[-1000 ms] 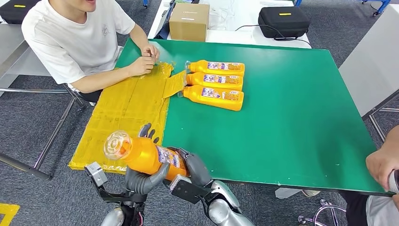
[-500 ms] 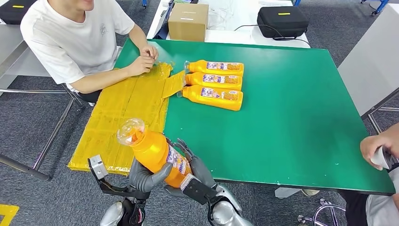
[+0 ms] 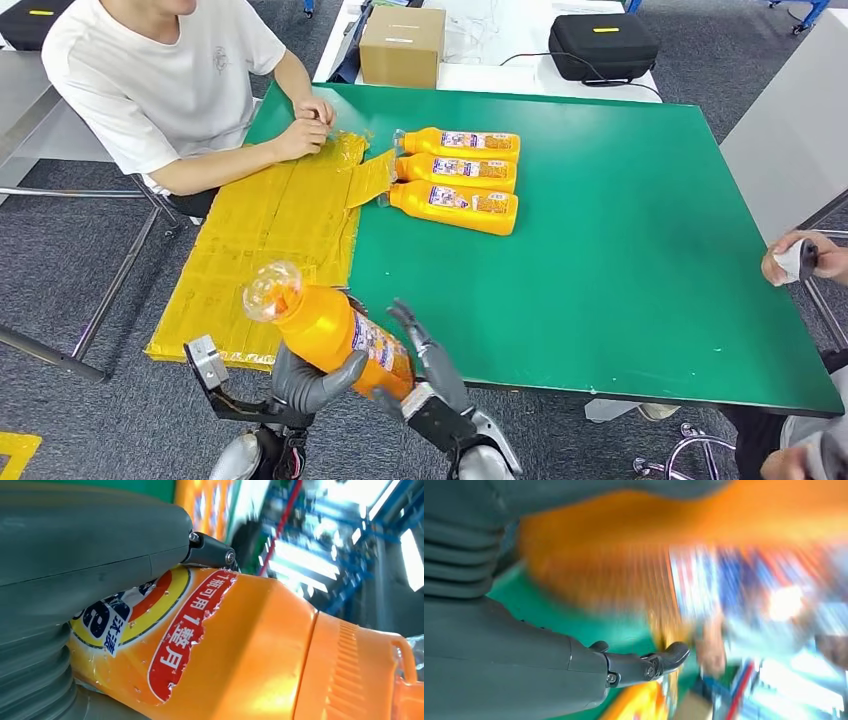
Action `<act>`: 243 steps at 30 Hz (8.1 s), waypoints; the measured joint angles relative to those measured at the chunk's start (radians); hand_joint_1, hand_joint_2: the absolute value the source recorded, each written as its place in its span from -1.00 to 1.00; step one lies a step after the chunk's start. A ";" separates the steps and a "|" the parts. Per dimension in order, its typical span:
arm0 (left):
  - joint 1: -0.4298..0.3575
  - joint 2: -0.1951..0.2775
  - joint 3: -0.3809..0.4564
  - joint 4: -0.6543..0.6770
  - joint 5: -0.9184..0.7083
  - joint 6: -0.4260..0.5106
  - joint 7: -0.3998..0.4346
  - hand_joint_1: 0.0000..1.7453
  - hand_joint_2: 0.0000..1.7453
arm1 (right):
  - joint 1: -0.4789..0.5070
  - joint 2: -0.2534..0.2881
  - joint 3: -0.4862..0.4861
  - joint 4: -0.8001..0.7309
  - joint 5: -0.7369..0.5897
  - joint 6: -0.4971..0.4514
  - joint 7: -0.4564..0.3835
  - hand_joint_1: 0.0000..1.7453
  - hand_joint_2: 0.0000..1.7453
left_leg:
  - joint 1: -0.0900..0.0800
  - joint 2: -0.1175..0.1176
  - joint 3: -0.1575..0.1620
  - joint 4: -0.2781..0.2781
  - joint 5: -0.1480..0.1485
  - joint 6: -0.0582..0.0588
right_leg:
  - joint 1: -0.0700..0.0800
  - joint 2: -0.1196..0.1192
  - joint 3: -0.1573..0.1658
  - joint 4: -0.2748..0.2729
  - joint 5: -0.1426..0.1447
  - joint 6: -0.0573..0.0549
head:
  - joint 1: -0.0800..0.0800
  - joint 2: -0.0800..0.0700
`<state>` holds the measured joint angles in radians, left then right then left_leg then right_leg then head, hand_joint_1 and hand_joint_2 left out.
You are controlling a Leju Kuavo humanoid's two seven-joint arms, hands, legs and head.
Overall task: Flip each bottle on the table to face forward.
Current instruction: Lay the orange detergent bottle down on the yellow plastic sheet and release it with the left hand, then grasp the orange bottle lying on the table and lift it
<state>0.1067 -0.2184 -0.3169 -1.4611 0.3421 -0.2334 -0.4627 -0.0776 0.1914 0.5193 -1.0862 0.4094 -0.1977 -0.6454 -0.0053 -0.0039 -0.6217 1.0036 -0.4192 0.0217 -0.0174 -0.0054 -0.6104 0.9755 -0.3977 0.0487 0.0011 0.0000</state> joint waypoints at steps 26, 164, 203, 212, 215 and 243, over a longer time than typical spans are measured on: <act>-0.228 0.047 0.272 0.191 -1.076 0.711 -0.031 1.00 1.00 | 0.076 -0.026 -0.198 -0.214 -0.040 -0.178 -0.052 -1.00 -1.00 | 0.000 0.000 0.000 0.000 0.001 0.000 | 0.000 0.000 0.000 0.000 0.001 0.000 | 0.000 0.000; 0.118 0.009 0.055 -0.270 -0.322 0.248 0.087 -1.00 1.00 | -0.291 -0.226 -0.134 0.167 0.757 -0.034 0.669 -1.00 1.00 | 0.000 -0.003 0.004 0.000 -0.001 0.002 | 0.000 -0.005 0.006 0.000 -0.001 -0.001 | 0.000 0.000; 0.053 0.019 0.044 -0.192 -0.207 0.249 0.183 -1.00 1.00 | -0.621 -0.190 -0.104 0.633 0.601 0.174 0.689 1.00 1.00 | 0.000 -0.002 0.014 0.000 -0.001 0.002 | 0.000 -0.004 0.015 -0.001 -0.001 -0.001 | 0.000 0.000; 0.052 0.023 0.045 -0.180 -0.211 0.269 0.169 -1.00 1.00 | -0.598 -0.184 -0.142 0.631 0.399 0.169 0.438 1.00 1.00 | 0.000 0.000 0.015 0.000 -0.001 0.001 | 0.000 -0.003 0.015 -0.001 -0.001 -0.001 | 0.000 0.000; 0.052 0.024 0.044 -0.163 -0.190 0.269 0.165 -1.00 1.00 | -0.527 -0.169 -0.186 0.572 0.234 0.160 0.269 1.00 1.00 | 0.000 0.000 0.015 0.000 -0.002 0.001 | 0.000 -0.002 0.015 -0.001 -0.001 -0.001 | 0.000 0.000; 0.053 0.062 -0.091 -0.081 -0.132 0.195 0.083 -1.00 1.00 | -0.191 0.022 -0.119 0.057 -0.076 0.163 0.082 1.00 1.00 | 0.000 0.000 0.005 0.000 -0.002 0.001 | 0.000 -0.002 0.006 0.000 -0.002 -0.001 | 0.000 0.000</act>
<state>0.1594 -0.1568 -0.4074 -1.5424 0.2096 -0.0386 -0.3795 -0.2686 0.2134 0.4005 -1.0291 0.3338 -0.0343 -0.5635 -0.0052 -0.0041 -0.6164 1.0034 -0.4210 0.0228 -0.0171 -0.0071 -0.6043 0.9756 -0.3997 0.0474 0.0012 0.0000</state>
